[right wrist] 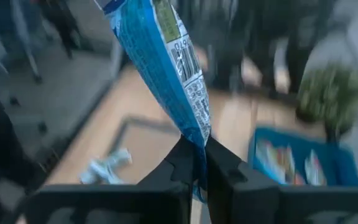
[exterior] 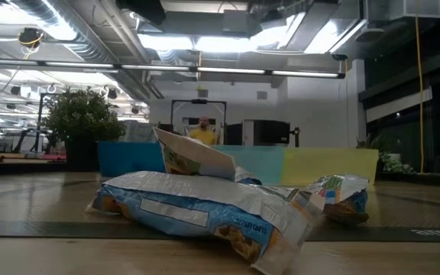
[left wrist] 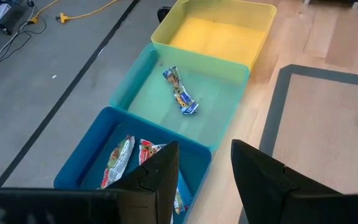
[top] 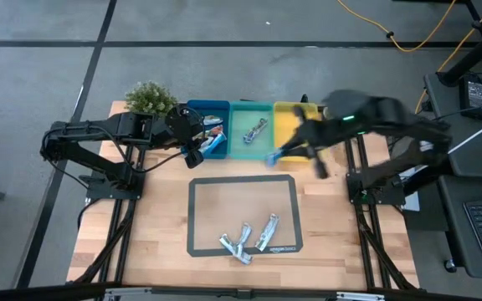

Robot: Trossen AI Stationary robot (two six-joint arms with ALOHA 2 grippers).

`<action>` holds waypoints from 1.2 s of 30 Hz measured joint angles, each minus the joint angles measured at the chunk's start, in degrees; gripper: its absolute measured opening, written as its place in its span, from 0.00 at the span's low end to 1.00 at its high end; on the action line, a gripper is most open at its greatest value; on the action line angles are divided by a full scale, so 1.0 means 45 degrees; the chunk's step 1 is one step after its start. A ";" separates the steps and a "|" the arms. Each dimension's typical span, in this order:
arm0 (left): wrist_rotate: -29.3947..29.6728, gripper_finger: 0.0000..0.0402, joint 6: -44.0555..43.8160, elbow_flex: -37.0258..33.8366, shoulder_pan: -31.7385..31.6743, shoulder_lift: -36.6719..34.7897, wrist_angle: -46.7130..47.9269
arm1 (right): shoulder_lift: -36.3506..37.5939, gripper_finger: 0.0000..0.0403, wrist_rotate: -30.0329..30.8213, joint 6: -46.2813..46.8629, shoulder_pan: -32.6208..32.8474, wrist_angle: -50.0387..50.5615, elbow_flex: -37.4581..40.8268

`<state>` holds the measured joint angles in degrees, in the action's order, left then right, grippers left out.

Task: Pick and place Granola Bars by type
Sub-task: Put the blue granola bar into the green bin

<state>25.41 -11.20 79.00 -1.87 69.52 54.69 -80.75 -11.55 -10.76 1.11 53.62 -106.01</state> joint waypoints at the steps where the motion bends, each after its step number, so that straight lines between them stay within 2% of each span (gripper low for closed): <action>1: 0.0005 0.35 0.0000 0.0000 0.0000 0.0000 -0.0008 | 0.0441 0.06 -0.0211 -0.0013 0.0072 -0.0419 0.0056; 8: 0.0010 0.35 0.0330 0.0000 0.0000 0.0000 0.0000 | 0.2431 0.07 -0.0652 -0.0438 0.0642 -0.1555 0.0710; 10: 0.0010 0.35 0.0334 0.0000 0.0000 0.0000 -0.0010 | 0.2707 0.06 -0.1305 -0.0626 0.0698 -0.1819 0.0978; 15: 0.0024 0.35 0.0330 0.0000 0.0000 0.0000 -0.0013 | 0.3255 0.06 -0.4026 -0.1258 0.0706 -0.3796 0.2378; 20: 0.0029 0.35 0.0331 0.0000 0.0000 0.0000 -0.0013 | 0.3912 0.07 -0.4346 -0.1340 0.0480 -0.5661 0.4137; 23: 0.0032 0.35 0.0333 0.0000 0.0000 0.0000 -0.0014 | 0.4238 0.06 -0.3722 -0.0894 -0.0021 -0.6037 0.5222; 28: 0.0034 0.35 0.0330 0.0000 0.0000 0.0000 -0.0013 | 0.4360 0.06 -0.1774 0.0174 -0.1014 -0.6314 0.6765; 33: 0.0039 0.35 0.0214 0.0000 0.0000 0.0000 -0.0032 | 0.3947 0.08 0.0050 0.1226 -0.2056 -0.6388 0.7988; 36: 0.0039 0.35 0.0209 0.0000 0.0000 0.0000 -0.0193 | 0.3344 0.08 0.0617 0.1737 -0.2793 -0.6351 0.8639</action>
<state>25.58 -10.26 79.00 -1.87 69.52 53.82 -65.70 -8.77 -2.95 -11.46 25.04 -67.14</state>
